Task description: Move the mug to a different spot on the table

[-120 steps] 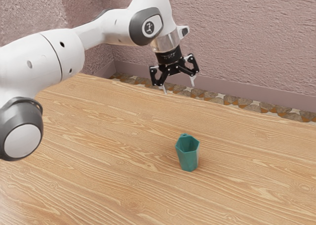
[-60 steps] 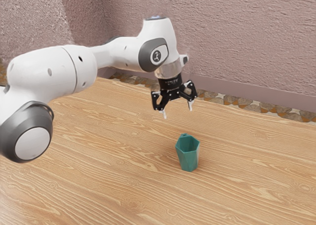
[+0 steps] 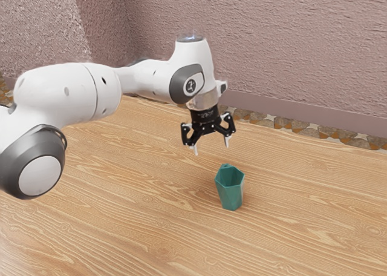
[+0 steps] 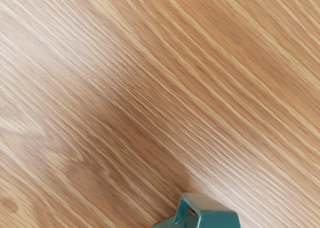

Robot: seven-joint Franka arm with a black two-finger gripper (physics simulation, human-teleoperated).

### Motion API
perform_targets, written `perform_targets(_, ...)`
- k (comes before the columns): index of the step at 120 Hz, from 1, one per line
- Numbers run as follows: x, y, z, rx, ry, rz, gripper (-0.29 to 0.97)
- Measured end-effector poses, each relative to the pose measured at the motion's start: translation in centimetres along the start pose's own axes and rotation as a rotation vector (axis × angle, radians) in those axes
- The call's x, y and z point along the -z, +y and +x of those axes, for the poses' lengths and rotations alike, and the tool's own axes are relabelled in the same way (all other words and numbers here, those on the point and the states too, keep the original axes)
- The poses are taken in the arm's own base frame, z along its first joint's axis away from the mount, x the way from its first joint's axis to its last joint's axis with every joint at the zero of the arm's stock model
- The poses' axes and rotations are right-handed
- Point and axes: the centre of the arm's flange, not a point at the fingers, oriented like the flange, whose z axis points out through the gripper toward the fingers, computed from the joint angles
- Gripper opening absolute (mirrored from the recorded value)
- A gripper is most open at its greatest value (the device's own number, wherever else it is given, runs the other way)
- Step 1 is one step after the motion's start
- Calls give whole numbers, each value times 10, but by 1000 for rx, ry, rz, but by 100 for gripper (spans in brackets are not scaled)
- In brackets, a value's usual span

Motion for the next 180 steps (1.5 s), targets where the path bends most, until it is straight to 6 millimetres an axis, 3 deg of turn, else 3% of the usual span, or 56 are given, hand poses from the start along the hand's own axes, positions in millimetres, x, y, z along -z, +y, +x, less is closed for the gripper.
perform_targets(84, -42, 3, 4, -73, 23, -18, 68)
perform_targets(139, -60, 13, -4, -105, 11, -53, 68)
perform_targets(180, -69, 13, 0, -79, -16, -95, 68)
